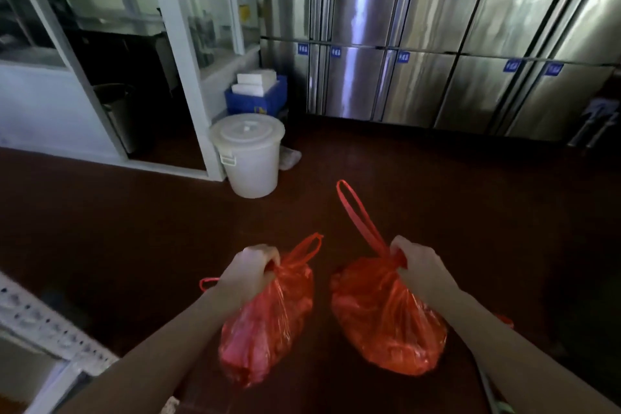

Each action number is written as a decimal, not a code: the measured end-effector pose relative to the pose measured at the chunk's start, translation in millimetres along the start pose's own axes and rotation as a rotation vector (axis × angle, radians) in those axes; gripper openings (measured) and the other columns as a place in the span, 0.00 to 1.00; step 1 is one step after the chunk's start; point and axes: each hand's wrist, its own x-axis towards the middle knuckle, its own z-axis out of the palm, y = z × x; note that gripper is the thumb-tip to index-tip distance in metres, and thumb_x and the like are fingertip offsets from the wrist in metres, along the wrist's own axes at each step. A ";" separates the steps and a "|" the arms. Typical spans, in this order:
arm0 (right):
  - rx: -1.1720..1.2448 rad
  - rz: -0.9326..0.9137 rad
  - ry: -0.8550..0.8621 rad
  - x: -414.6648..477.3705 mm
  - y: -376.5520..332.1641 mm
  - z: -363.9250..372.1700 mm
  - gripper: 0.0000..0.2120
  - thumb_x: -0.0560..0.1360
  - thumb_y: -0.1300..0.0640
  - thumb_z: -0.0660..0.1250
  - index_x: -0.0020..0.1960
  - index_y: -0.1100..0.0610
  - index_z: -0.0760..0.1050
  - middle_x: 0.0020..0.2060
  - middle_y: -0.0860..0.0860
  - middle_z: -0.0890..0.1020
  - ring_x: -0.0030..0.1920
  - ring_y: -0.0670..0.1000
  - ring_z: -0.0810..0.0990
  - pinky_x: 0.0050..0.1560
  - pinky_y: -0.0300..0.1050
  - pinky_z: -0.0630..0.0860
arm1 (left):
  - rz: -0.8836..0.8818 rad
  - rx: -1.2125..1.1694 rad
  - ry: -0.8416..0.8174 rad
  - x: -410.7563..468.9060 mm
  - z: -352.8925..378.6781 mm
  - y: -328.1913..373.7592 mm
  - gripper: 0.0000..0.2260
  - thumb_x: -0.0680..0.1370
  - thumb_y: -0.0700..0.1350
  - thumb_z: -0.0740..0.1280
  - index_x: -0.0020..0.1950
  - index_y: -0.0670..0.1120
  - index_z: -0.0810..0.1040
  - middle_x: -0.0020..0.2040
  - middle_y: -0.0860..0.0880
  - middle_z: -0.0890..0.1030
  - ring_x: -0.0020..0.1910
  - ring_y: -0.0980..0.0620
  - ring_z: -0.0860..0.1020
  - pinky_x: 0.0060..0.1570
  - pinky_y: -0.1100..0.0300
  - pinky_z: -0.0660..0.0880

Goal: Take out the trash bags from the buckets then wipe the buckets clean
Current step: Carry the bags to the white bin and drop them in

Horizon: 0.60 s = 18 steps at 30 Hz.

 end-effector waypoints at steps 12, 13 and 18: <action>0.155 0.043 -0.012 354.4 31.8 3.7 0.11 0.70 0.63 0.64 0.46 0.49 0.71 0.37 0.50 0.80 0.39 0.53 0.80 0.44 0.52 0.79 | -0.046 -0.033 0.032 325.7 0.8 -99.9 0.06 0.70 0.38 0.72 0.43 0.47 0.80 0.41 0.53 0.79 0.40 0.56 0.78 0.44 0.58 0.76; 0.169 0.045 -0.012 381.0 35.4 3.0 0.11 0.69 0.64 0.65 0.46 0.49 0.71 0.37 0.50 0.80 0.39 0.53 0.80 0.45 0.52 0.78 | -0.054 -0.032 0.029 350.9 0.6 -106.6 0.06 0.69 0.37 0.72 0.43 0.46 0.80 0.41 0.52 0.79 0.40 0.54 0.78 0.44 0.55 0.76; 0.205 0.073 -0.006 514.7 45.9 -10.3 0.11 0.68 0.64 0.65 0.45 0.51 0.72 0.36 0.51 0.80 0.39 0.53 0.80 0.45 0.51 0.78 | -0.102 -0.018 0.068 473.1 -4.7 -136.4 0.06 0.68 0.36 0.72 0.43 0.44 0.81 0.41 0.50 0.81 0.41 0.48 0.79 0.44 0.54 0.74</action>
